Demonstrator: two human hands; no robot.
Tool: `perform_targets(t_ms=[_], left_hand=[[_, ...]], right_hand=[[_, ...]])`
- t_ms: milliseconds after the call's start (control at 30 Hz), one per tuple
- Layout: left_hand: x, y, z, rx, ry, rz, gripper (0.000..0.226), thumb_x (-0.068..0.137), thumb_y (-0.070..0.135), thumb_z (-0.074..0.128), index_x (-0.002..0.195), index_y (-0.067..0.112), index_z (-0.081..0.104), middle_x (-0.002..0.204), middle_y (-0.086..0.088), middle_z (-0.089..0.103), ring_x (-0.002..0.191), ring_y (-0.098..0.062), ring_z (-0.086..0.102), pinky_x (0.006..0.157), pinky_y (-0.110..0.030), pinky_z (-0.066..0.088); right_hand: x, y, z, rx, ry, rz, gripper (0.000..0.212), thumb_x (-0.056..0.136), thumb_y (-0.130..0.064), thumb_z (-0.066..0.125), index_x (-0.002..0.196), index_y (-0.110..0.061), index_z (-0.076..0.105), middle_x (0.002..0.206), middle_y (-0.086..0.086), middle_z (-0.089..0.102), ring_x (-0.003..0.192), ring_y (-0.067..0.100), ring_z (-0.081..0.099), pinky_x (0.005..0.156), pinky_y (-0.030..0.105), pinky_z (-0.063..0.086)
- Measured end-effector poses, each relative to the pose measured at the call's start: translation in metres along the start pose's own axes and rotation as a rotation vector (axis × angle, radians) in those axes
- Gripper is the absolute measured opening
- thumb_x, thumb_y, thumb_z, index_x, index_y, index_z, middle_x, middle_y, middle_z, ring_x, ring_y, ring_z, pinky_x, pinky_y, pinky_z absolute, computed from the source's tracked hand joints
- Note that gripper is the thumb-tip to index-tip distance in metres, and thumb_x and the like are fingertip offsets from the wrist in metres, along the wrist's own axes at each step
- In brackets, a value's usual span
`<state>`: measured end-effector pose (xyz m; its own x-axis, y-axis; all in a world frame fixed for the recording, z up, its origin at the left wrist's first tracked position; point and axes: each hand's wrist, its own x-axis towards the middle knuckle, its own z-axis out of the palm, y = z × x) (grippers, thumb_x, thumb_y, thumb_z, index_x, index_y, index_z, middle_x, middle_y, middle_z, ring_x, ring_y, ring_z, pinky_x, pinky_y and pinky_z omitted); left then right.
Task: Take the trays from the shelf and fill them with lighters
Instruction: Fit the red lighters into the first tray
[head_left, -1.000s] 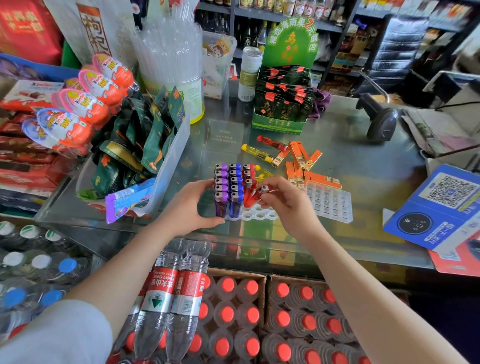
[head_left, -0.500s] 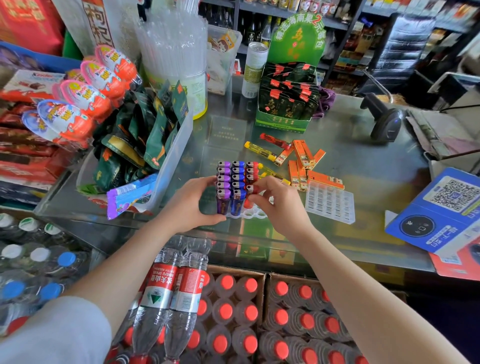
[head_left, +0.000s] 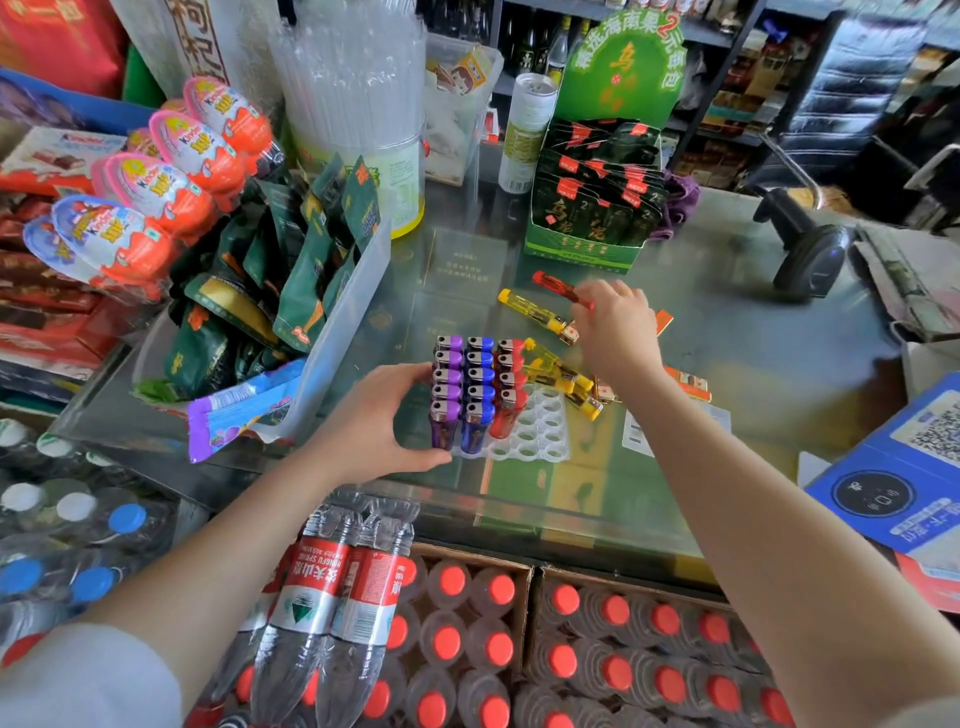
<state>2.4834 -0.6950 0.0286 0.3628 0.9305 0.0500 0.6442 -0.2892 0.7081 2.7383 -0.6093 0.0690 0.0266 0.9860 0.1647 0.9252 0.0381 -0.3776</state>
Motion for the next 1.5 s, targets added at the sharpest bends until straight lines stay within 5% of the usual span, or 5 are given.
perform_targets(t_ms=[433,600,900,1133,1500], left_hand=[[-0.002,0.008,-0.003,0.012,0.014,-0.011,0.077,0.054,0.054,0.068,0.124,0.027,0.047,0.113,0.019,0.047,0.108,0.000,0.041,0.092,-0.019,0.029],[-0.003,0.009,-0.003,-0.007,0.018,-0.024,0.080,0.053,0.056,0.066,0.126,0.030,0.045,0.114,0.020,0.046,0.110,-0.002,0.040,0.092,-0.023,0.030],[0.000,0.007,0.000,-0.021,0.000,0.026,0.065,0.058,0.047,0.074,0.117,0.031,0.051,0.116,0.010,0.059,0.111,-0.013,0.052,0.096,-0.042,0.041],[0.001,0.002,0.003,-0.024,0.000,0.038,0.062,0.059,0.049,0.073,0.115,0.033,0.052,0.116,0.013,0.060,0.112,-0.013,0.053,0.093,-0.046,0.044],[0.001,-0.005,0.005,0.012,-0.011,-0.011,0.074,0.058,0.056,0.072,0.123,0.032,0.047,0.121,0.013,0.057,0.115,-0.011,0.050,0.094,-0.045,0.044]], right_hand=[[0.031,-0.003,0.030,-0.184,-0.046,0.042,0.026,0.090,-0.028,0.053,0.107,-0.010,0.060,0.106,0.013,0.064,0.105,0.033,0.047,0.086,0.040,0.037],[-0.001,-0.014,0.003,0.334,0.081,0.111,0.019,0.087,-0.027,0.057,0.095,-0.010,0.064,0.087,0.006,0.063,0.076,0.019,0.052,0.056,0.026,0.037],[-0.086,-0.013,-0.046,0.932,0.088,0.148,0.015,0.083,-0.009,0.064,0.076,-0.022,0.061,0.059,-0.011,0.065,0.060,0.005,0.057,0.062,0.020,0.047],[-0.120,-0.026,-0.019,0.767,-0.182,-0.009,0.009,0.082,-0.008,0.065,0.085,-0.013,0.059,0.074,-0.006,0.068,0.063,-0.001,0.062,0.060,0.012,0.047],[-0.125,-0.038,-0.011,0.521,-0.126,-0.194,0.017,0.080,-0.010,0.068,0.095,-0.006,0.063,0.082,-0.004,0.064,0.068,0.006,0.061,0.064,0.007,0.047]])
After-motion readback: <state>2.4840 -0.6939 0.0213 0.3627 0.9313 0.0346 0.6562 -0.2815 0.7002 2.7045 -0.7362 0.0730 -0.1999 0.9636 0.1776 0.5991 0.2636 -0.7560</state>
